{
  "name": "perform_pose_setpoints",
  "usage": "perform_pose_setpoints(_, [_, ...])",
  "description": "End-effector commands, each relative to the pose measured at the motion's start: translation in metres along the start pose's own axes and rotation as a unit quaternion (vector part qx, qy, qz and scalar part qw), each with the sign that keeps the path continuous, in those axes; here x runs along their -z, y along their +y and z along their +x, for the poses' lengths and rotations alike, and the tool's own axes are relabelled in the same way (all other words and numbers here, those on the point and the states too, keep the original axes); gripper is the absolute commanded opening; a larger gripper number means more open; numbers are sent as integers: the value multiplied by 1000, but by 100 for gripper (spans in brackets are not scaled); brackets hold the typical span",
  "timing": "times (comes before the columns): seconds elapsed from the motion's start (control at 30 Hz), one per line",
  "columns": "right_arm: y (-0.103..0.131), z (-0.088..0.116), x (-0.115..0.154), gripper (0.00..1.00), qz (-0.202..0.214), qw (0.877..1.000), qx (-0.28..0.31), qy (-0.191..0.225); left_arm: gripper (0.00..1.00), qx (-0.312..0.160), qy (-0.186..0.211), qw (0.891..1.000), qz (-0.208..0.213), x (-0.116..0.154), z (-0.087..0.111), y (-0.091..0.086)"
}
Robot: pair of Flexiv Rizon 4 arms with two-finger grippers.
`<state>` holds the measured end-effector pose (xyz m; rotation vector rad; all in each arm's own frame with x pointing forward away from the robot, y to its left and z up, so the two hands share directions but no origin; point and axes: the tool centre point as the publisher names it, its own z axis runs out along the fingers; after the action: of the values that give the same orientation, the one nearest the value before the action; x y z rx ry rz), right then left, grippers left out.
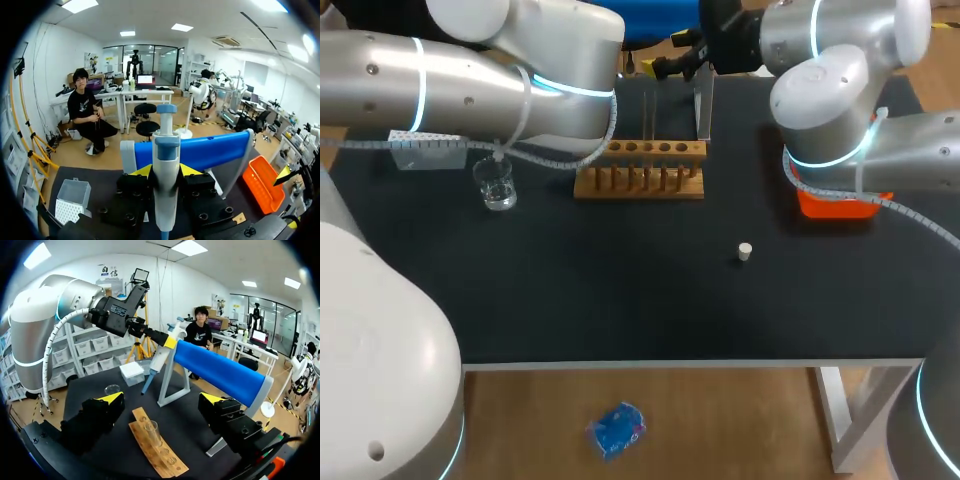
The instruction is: Invert the test tube, pick up the pipette, mount the tip to pipette, aspirate from beaker and dispense into the tube, eject the tip, return the pipette, and cap with the stopper.
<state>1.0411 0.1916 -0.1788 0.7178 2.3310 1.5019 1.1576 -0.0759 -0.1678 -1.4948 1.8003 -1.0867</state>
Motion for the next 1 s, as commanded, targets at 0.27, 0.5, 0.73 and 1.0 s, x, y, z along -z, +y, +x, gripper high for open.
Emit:
perform_pose_setpoints(0.27, [0, -1, 1, 100, 1, 1000, 0, 2, 0, -3, -10, 1000, -10, -11, -1, -1])
perform_pose_setpoints(0.5, [0, -1, 1, 100, 1, 1000, 0, 2, 0, -4, -18, 1000, -10, -15, -3, -1])
perform_pose_setpoints(0.73, [0, -1, 1, 100, 1, 1000, 0, 2, 0, -4, -22, 1000, -14, -20, -6, 0])
perform_pose_setpoints(1.0, [0, -1, 1, 100, 1, 1000, 0, 2, 0, -1, -26, 1000, -15, -23, -8, 1])
